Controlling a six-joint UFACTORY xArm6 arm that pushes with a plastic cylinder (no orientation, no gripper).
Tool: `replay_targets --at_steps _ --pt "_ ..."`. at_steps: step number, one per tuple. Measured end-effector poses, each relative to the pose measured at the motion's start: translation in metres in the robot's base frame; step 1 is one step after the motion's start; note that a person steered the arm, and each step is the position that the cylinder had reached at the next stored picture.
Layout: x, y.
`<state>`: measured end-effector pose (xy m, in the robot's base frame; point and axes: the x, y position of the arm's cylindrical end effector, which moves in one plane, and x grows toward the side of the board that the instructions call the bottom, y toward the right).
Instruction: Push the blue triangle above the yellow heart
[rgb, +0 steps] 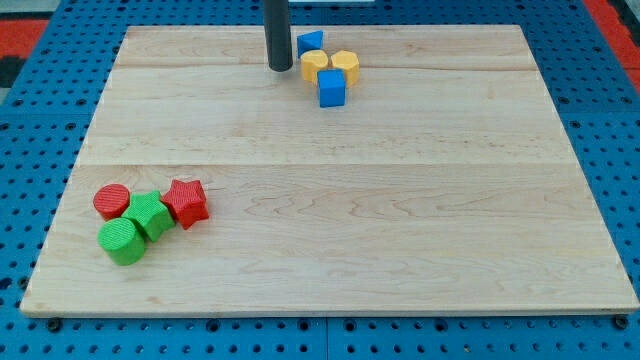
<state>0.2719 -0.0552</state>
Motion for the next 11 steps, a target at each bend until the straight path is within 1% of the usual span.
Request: replay_targets --at_steps 1,2,3,4,5,6,7,8,9,10,11 --pt "0.0 0.0" --pt "0.0 0.025" --pt "0.0 0.025" --pt "0.0 0.018" --pt "0.0 -0.009" --pt "-0.001 -0.008" --pt "-0.035 -0.007" --pt "-0.035 -0.005" --pt "-0.035 0.027" --pt "-0.036 0.027" --pt "-0.077 0.021"
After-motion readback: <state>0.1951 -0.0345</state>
